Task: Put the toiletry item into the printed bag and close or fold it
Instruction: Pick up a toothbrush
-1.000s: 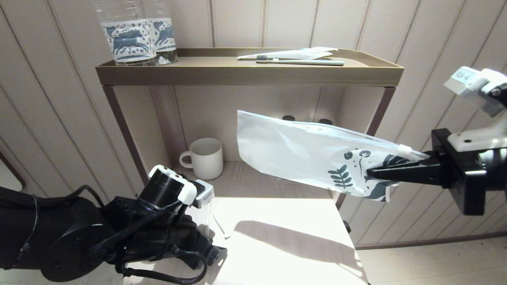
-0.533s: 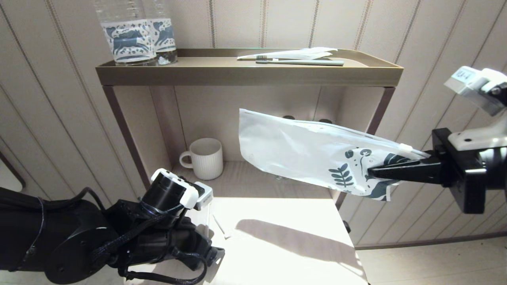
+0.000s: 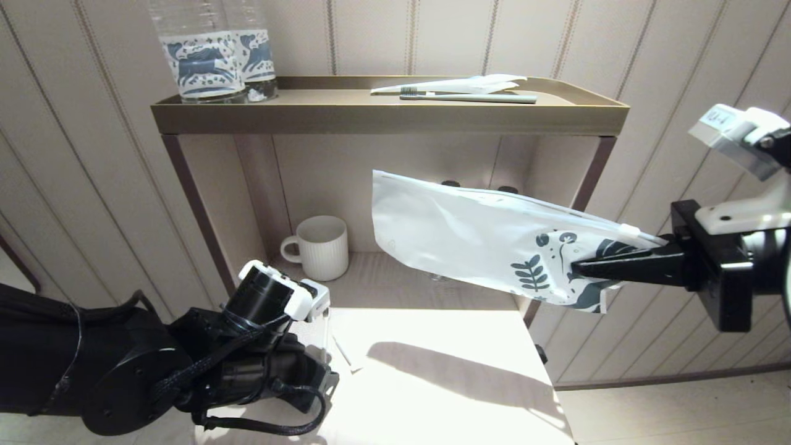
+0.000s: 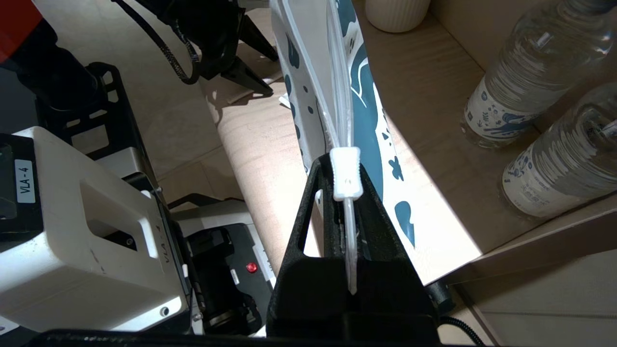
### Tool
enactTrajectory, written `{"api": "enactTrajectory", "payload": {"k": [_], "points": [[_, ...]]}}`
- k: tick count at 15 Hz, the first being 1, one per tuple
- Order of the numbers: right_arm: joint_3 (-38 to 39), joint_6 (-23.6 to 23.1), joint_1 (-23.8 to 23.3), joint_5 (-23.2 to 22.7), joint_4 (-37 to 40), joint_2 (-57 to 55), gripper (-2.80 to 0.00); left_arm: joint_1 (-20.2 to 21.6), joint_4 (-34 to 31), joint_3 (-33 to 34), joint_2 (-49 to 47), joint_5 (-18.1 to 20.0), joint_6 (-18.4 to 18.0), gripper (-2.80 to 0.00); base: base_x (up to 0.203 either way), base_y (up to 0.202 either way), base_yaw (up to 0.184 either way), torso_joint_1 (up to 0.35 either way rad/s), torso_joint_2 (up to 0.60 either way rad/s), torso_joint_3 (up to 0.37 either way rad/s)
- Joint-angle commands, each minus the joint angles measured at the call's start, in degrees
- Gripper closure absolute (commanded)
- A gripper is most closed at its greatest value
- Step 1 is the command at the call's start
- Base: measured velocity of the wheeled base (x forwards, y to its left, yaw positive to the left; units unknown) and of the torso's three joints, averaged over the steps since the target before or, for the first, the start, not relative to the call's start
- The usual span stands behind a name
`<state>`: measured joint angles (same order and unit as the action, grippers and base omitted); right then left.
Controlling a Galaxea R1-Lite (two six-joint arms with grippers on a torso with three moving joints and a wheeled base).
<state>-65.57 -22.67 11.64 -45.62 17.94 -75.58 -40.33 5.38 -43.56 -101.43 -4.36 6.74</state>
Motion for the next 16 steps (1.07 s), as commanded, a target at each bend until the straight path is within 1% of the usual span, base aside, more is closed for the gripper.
{"api": "enactTrajectory", "payload": {"k": [1, 4, 10, 11, 13, 16], "points": [[-0.08, -0.16, -0.42, -0.26, 0.07, -0.17, 0.00, -0.02, -0.11, -0.12, -0.17, 0.05, 0.03, 0.00, 0.000, 0.000, 0.000, 0.000, 0.00, 0.000], [-0.34, -0.10, -1.18, -1.49, 0.16, -0.10, 0.00, -0.02, 0.07, -0.12, 0.24, 0.14, 0.20, 0.00, 0.000, 0.000, 0.000, 0.000, 0.00, 0.000], [-0.17, -0.14, -1.09, -1.49, 0.16, -0.09, 0.00, -0.02, 0.31, -0.32, 1.85, 0.29, 0.29, 0.00, 0.000, 0.000, 0.000, 0.000, 0.00, 0.000], [0.01, -0.18, -1.09, -1.49, 0.16, -0.18, 0.00, -0.02, 0.33, -0.94, 1.76, 0.31, 0.51, 0.00, 0.000, 0.000, 0.000, 0.000, 0.00, 0.000], [0.09, -0.18, -1.07, -1.49, 0.16, -0.52, 0.00, -0.02, 0.33, -1.72, 1.30, 0.23, 2.59, 0.00, 0.000, 0.000, 0.000, 0.000, 0.00, 0.000], [0.20, -0.27, -1.00, -1.49, 0.16, -0.63, 0.00, -0.02, 0.43, -2.41, 1.41, 0.58, 3.21, 0.00, 0.000, 0.000, 0.000, 0.000, 0.00, 0.000]]}}
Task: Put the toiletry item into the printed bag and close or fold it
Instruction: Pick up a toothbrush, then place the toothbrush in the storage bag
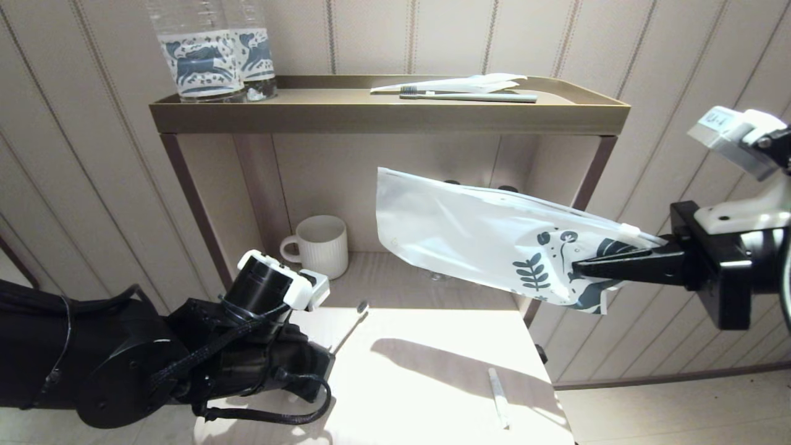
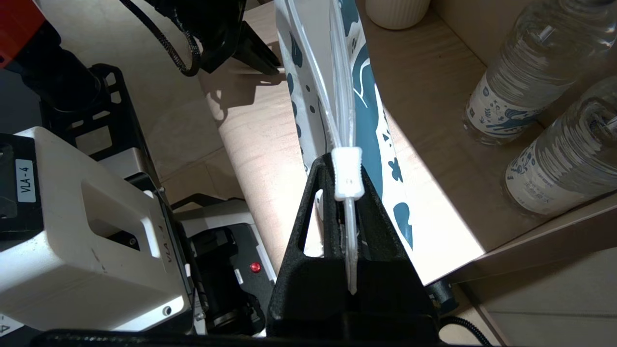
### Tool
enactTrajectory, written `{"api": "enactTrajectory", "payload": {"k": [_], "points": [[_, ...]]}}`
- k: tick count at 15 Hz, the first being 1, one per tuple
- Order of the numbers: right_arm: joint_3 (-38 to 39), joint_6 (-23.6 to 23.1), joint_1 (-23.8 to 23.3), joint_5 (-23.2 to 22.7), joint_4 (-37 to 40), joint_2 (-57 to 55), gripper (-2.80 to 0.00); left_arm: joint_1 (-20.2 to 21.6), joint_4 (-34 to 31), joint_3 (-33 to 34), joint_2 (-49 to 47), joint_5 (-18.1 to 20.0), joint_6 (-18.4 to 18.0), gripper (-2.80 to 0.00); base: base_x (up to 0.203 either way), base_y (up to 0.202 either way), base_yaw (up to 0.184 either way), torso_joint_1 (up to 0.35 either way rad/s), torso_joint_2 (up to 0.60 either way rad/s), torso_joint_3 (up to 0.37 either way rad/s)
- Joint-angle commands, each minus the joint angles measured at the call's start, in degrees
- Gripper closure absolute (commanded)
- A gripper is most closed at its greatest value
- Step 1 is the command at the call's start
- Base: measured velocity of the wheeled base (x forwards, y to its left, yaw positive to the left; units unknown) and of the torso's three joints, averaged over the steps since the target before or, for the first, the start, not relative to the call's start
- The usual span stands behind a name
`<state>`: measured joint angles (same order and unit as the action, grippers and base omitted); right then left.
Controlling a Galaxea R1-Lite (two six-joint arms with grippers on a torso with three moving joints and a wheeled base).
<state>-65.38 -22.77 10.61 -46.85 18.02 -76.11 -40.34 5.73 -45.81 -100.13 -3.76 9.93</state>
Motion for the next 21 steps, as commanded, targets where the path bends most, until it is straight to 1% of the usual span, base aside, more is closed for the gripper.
{"api": "enactTrajectory", "payload": {"k": [1, 4, 5, 6, 8, 10, 11, 12, 14, 15, 16, 17, 18, 19, 21], "points": [[0.08, -0.23, 0.03, -0.26, 0.09, -0.36, 0.00, 0.00, 0.64, -0.44, 0.64, 0.05, 0.48, 0.00, 0.000, 0.000, 0.000, 0.000, 0.00, 0.000], [0.74, -0.51, 0.38, -0.44, 0.43, -0.31, 0.00, 0.45, 3.57, -1.97, 5.09, 0.52, 0.75, 0.00, 0.000, 0.000, 0.000, 0.000, 0.00, 0.000], [1.34, -0.92, 0.56, -0.44, 0.44, -0.19, 0.00, 0.98, 3.74, -3.07, 7.12, 1.35, 0.65, 0.00, 0.000, 0.000, 0.000, 0.000, 0.00, 0.000], [1.88, -2.22, 0.64, -0.44, 0.44, -0.28, 0.00, 1.77, 3.76, -4.58, 9.26, 3.19, 0.51, 0.00, 0.000, 0.000, 0.000, 0.000, 0.00, 0.000], [4.20, -6.37, 0.64, -0.36, 0.22, -0.71, 0.00, 3.72, 3.76, -6.87, 13.19, 6.36, 0.10, 0.00, 0.000, 0.000, 0.000, 0.000, 0.00, 0.000], [6.43, -7.68, 1.01, -0.19, -0.21, -1.13, 0.00, 6.05, 3.18, -10.56, 15.96, 10.02, -1.37, 0.00, 0.000, 0.000, 0.000, 0.000, 0.00, 0.000], [7.70, -8.28, 1.30, -0.18, -0.77, -1.14, 0.00, 6.37, 1.93, -12.25, 16.60, 10.62, -2.26, 0.00, 0.000, 0.000, 0.000, 0.000, 0.00, 0.000], [9.55, -8.67, 2.41, -0.10, -2.65, -1.13, 0.00, 6.52, 0.19, -14.11, 17.35, 10.95, -3.02, 0.00, 0.000, 0.000, 0.000, 0.000, 0.00, 0.000], [14.96, -9.13, 4.68, 0.04, -12.70, -1.38, 0.00, 6.53, -2.42, -18.13, 17.87, 13.06, -5.13, 0.00, 0.000, 0.000, 0.000, 0.000, 0.00, 0.000], [18.02, -9.59, 4.99, 0.07, -19.70, -2.07, 0.00, 6.48, -4.88, -20.19, 17.95, 15.42, -6.92, 0.00, 0.000, 0.000, 0.000, 0.000, 0.00, 0.000], [20.72, -9.92, 5.14, 0.08, -26.78, -3.14, 0.00, 6.36, -8.54, -21.80, 17.96, 18.92, -9.37, 0.00, 0.000, 0.000, 0.000, 0.000, 0.00, 0.000], [23.16, -10.12, 5.28, 0.08, -32.32, -4.77, 0.00, 5.78, -12.44, -23.54, 17.77, 21.76, -12.57, 0.00, 0.000, 0.000, 0.000, 0.000, 0.00, 0.000], [24.54, -10.23, 6.01, 0.09, -34.36, -6.07, 0.00, 4.60, -15.36, -25.60, 17.28, 22.69, -14.88, 0.00, 0.000, 0.000, 0.000, 0.000, 0.00, 0.000], [24.74, -10.27, 7.46, 0.09, -34.74, -6.63, 0.00, 3.37, -17.10, -28.27, 16.34, 22.90, -15.88, 0.00, 0.000, 0.000, 0.000, 0.000, 0.00, 0.000], [24.77, -10.19, 8.03, 0.18, -34.80, -6.95, 0.00, 0.02, -18.09, -32.87, 13.80, 23.34, -15.94, 0.00, 0.000, 0.000, 0.000, 0.000, 0.00, 0.000]]}}
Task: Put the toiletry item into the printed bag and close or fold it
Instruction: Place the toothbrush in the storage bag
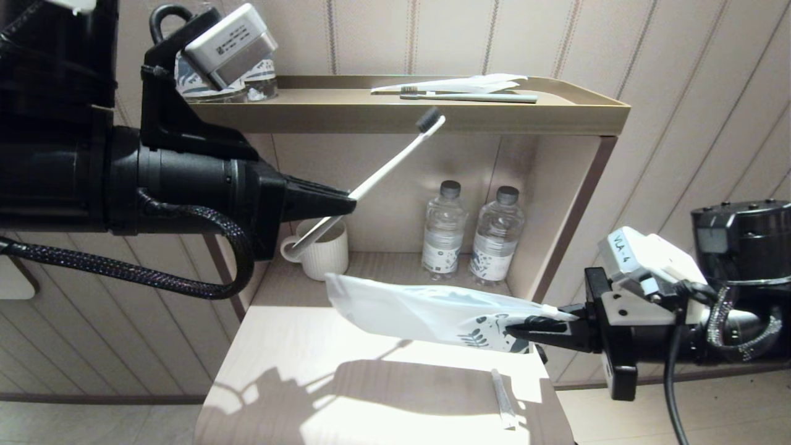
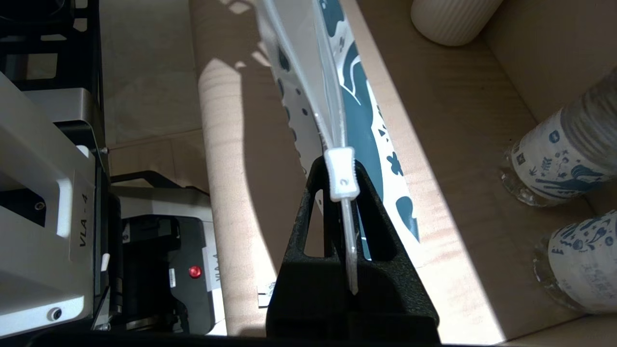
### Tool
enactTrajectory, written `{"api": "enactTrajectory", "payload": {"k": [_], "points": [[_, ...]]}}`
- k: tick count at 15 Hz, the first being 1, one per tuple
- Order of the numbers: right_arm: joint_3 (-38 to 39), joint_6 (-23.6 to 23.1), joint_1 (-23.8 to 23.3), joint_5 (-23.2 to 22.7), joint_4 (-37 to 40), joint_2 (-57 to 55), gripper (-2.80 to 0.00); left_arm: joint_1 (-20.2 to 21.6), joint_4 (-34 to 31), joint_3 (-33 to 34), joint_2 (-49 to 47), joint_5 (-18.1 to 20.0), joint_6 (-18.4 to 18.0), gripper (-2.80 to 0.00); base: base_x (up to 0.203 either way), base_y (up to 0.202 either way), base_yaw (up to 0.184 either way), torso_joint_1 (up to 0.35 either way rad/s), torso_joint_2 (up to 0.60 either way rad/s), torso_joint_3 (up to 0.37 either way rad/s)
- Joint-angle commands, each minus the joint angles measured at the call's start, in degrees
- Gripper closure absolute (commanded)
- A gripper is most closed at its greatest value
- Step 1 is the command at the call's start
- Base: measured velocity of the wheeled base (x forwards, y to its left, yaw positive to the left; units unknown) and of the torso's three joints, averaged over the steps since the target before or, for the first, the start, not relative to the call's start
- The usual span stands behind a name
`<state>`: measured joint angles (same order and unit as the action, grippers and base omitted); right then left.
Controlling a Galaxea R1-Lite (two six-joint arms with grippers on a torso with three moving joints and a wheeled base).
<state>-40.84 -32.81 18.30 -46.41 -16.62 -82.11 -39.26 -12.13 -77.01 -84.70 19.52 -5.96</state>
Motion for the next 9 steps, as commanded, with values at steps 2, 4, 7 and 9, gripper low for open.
{"api": "enactTrajectory", "payload": {"k": [2, 4, 7, 9], "points": [[0.15, -0.15, 0.25, -0.26, 0.00, -1.31, 0.00, -4.96, 0.52, -2.38, -4.02, 0.44, -0.07, 0.00, 0.000, 0.000, 0.000, 0.000, 0.00, 0.000], [0.24, -0.15, 0.25, -0.09, -0.17, -1.65, 0.00, -7.79, 0.74, -2.58, -5.25, -0.11, -1.08, 0.00, 0.000, 0.000, 0.000, 0.000, 0.00, 0.000], [0.33, -0.17, 0.33, 0.00, -0.22, -2.04, 0.00, -8.76, -14.48, -5.44, -5.47, -2.64, -10.16, 0.00, 0.000, 0.000, 0.000, 0.000, 0.00, 0.000], [0.35, -0.20, 0.33, 0.00, -0.35, -2.44, 0.00, -8.80, -25.16, -9.75, -5.27, -4.01, -15.76, 0.00, 0.000, 0.000, 0.000, 0.000, 0.00, 0.000]]}}
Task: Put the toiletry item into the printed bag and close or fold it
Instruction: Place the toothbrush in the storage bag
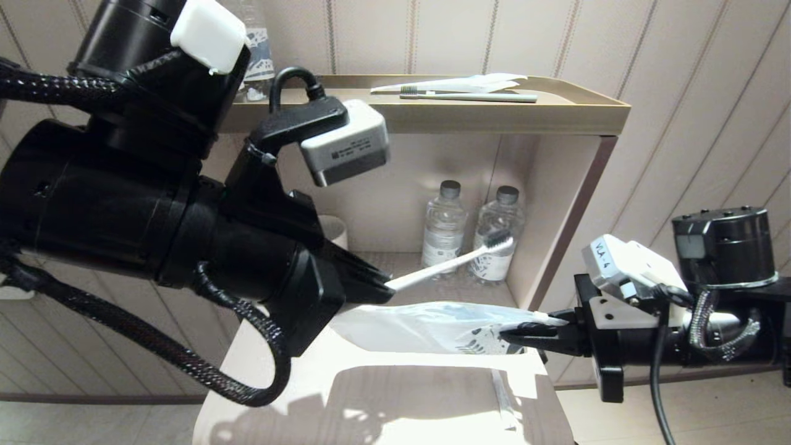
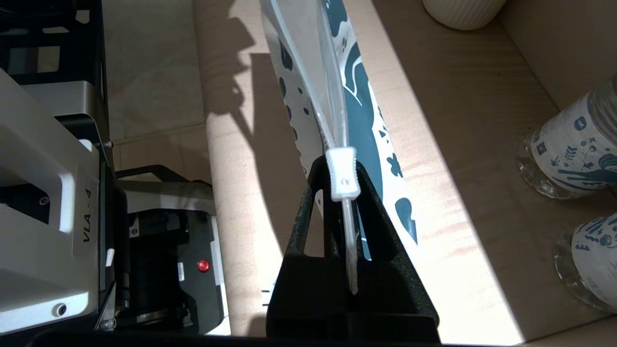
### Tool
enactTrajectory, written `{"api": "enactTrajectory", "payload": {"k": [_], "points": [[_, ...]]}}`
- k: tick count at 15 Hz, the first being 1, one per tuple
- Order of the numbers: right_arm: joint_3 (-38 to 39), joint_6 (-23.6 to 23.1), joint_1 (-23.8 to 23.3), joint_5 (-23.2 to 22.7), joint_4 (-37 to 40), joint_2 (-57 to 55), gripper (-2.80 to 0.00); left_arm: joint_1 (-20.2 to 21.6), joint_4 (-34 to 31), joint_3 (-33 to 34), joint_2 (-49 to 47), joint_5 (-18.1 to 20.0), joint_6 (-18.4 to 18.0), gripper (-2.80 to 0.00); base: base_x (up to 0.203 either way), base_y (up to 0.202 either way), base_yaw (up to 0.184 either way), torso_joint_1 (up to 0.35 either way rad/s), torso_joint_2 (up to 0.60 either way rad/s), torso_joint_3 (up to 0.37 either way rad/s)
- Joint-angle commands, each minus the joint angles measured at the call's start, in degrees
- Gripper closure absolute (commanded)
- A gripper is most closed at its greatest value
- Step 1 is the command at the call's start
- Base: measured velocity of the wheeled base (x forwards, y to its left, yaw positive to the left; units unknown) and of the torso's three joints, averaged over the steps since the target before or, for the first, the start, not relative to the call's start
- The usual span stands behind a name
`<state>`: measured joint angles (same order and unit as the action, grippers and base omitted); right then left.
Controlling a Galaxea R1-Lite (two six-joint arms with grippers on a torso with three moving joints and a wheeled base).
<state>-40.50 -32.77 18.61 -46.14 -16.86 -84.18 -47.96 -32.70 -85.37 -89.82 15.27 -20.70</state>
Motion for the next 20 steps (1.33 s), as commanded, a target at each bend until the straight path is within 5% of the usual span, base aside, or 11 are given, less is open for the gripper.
{"api": "enactTrajectory", "payload": {"k": [1, 9, 14, 20], "points": [[0.07, -0.28, 0.02, -0.27, -0.10, -0.37, 0.00, -0.07, -7.57, -3.20, -0.11, -1.44, -2.73, 0.00, 0.000, 0.000, 0.000, 0.000, 0.00, 0.000], [0.60, -0.28, 0.81, -0.27, -0.19, -1.17, 0.00, -1.08, -30.29, -19.43, -3.36, -13.67, -9.76, 0.00, 0.000, 0.000, 0.000, 0.000, 0.00, 0.000], [1.13, -0.28, 2.05, 0.26, -0.19, -1.52, 0.00, -5.20, -33.35, -19.57, -6.52, -21.66, -12.25, 0.00, 0.000, 0.000, 0.000, 0.000, 0.00, 0.000], [1.13, -0.28, 2.13, 0.26, -0.19, -1.61, 0.00, -7.15, -32.69, -19.66, -8.18, -23.88, -12.97, 0.00, 0.000, 0.000, 0.000, 0.000, 0.00, 0.000]]}}
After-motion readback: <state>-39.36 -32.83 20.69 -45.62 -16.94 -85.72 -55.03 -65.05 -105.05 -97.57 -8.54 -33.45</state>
